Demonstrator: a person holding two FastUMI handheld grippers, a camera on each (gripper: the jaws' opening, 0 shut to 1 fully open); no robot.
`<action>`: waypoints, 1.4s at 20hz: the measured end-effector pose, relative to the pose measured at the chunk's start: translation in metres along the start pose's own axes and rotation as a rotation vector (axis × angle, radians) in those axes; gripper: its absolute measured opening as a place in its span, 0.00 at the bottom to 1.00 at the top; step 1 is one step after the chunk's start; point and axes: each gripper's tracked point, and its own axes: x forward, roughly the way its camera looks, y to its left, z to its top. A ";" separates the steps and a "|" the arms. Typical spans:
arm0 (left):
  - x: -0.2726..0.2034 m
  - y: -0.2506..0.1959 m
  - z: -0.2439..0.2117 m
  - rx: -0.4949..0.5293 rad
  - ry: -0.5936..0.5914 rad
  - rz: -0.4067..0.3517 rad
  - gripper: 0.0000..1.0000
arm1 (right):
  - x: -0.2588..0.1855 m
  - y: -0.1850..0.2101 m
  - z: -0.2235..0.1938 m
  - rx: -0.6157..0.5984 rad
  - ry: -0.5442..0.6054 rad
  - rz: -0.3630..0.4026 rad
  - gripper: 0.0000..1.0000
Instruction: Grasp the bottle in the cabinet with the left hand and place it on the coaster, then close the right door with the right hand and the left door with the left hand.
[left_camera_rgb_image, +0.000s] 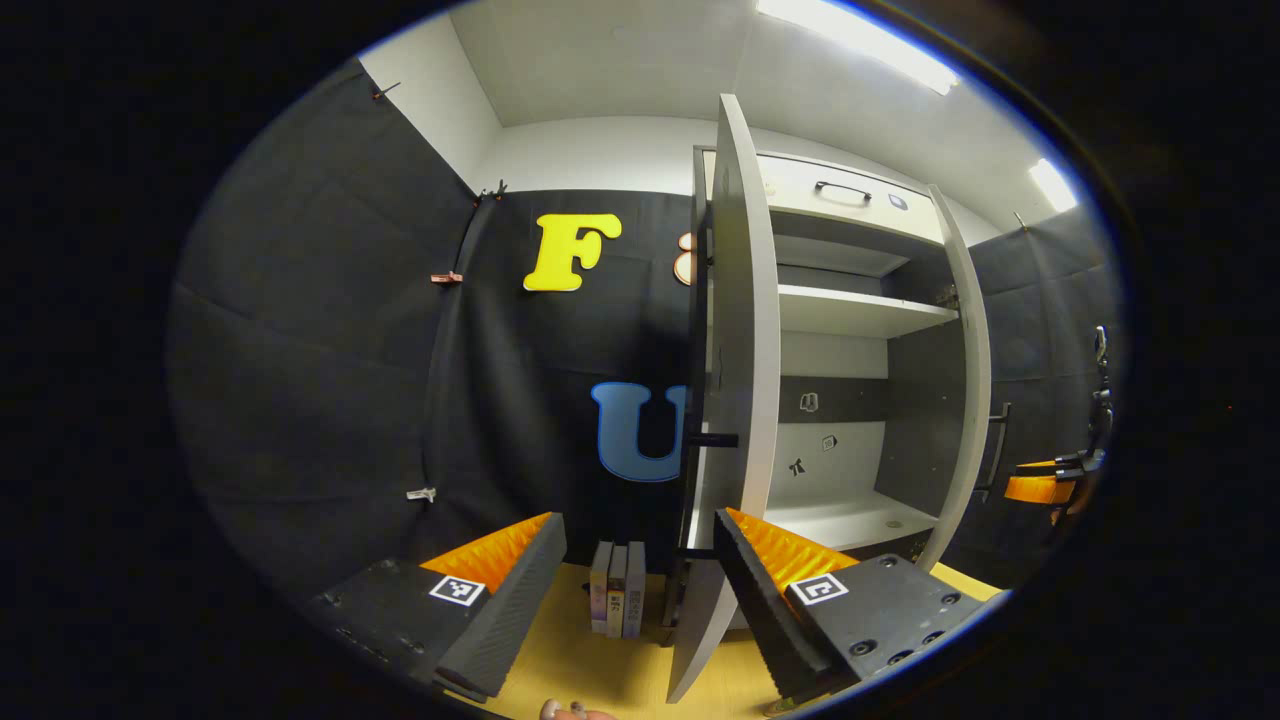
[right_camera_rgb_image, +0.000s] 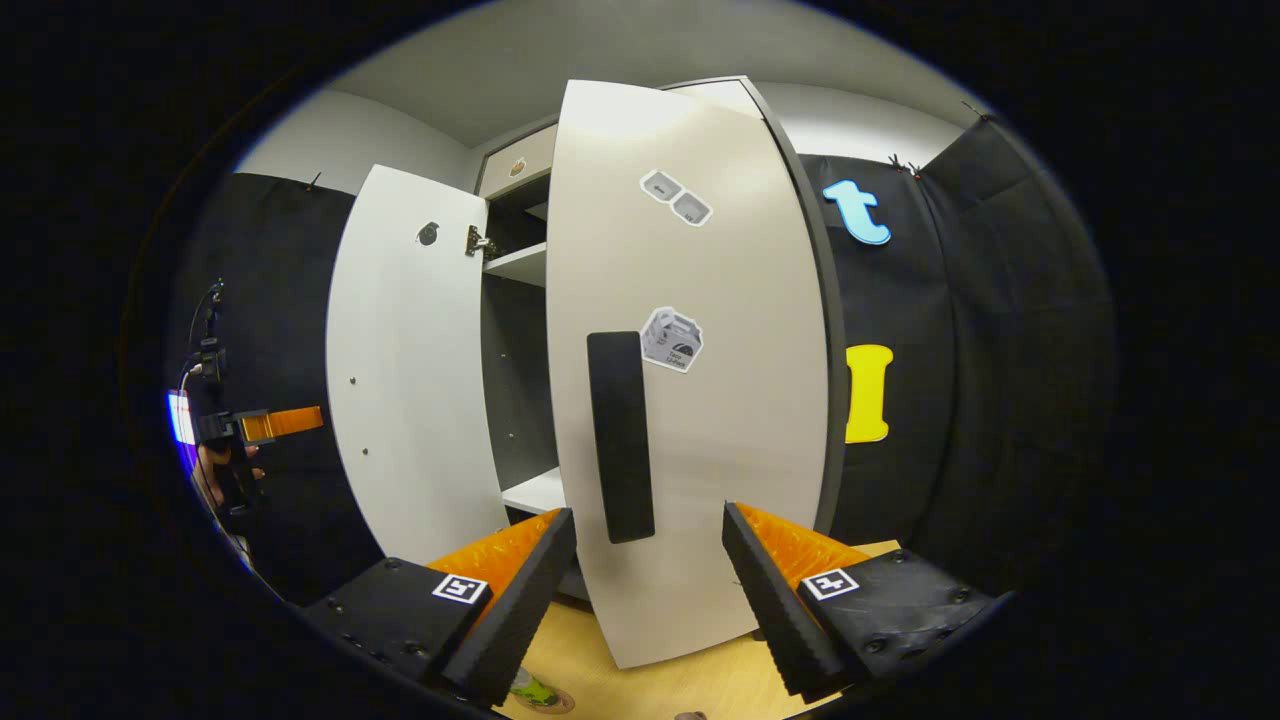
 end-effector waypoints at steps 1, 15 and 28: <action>0.005 -0.002 -0.001 -0.003 0.000 -0.003 0.95 | -0.003 -0.002 0.001 0.007 -0.008 -0.011 0.98; 0.029 -0.054 0.002 0.029 0.007 -0.150 0.92 | -0.015 -0.017 0.003 0.021 -0.021 -0.057 0.99; 0.056 -0.176 -0.011 0.038 0.002 -0.424 0.95 | -0.040 -0.059 0.020 0.015 -0.044 -0.139 0.99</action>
